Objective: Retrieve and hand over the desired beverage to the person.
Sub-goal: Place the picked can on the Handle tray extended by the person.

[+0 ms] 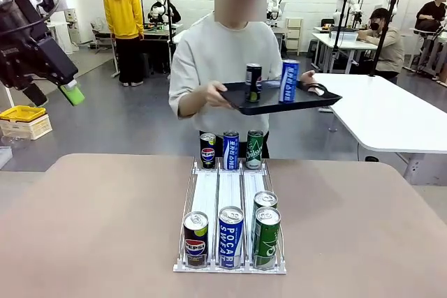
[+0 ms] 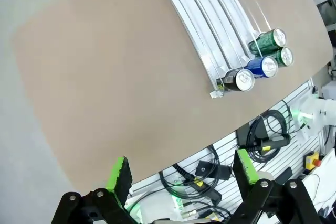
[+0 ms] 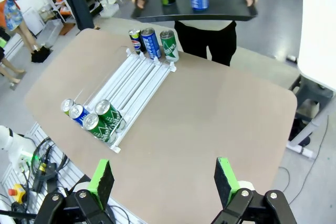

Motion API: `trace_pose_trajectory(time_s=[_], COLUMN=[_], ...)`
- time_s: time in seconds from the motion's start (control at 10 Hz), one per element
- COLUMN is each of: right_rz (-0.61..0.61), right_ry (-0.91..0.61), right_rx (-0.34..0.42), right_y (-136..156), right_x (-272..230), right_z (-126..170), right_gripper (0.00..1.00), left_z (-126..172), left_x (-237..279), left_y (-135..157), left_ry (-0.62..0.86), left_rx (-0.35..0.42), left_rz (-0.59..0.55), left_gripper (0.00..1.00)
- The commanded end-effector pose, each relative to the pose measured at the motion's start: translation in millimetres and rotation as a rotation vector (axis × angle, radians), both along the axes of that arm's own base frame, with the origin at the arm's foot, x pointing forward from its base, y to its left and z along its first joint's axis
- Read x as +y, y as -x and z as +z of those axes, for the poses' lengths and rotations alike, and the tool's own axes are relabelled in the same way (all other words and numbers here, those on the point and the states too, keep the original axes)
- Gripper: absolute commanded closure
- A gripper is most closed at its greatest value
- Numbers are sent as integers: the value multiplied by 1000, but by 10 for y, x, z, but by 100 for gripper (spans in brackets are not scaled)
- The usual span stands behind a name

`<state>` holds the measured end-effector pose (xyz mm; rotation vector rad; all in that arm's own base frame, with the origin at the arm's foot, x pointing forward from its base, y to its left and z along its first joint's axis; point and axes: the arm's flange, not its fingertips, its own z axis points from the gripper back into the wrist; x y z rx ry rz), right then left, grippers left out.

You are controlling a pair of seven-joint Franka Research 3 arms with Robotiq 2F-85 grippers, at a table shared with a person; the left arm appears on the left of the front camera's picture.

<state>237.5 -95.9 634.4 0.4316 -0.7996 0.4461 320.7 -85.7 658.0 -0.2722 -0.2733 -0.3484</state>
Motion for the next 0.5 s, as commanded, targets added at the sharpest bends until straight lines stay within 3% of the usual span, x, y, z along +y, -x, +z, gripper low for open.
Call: trace_pose_trajectory(time_s=[0.0,0.4], right_rz=[19,19], right_ry=[-13,-13], right_rx=[-5,-5], right_y=[-10,-10], right_x=[8,8], right_z=[-4,-4], right_gripper=[0,0], left_z=[11,11], left_x=[5,5], left_y=[-28,-28], left_ry=[-9,-9], left_rx=[-8,-8], left_rz=[-22,-22], left_gripper=[0,0])
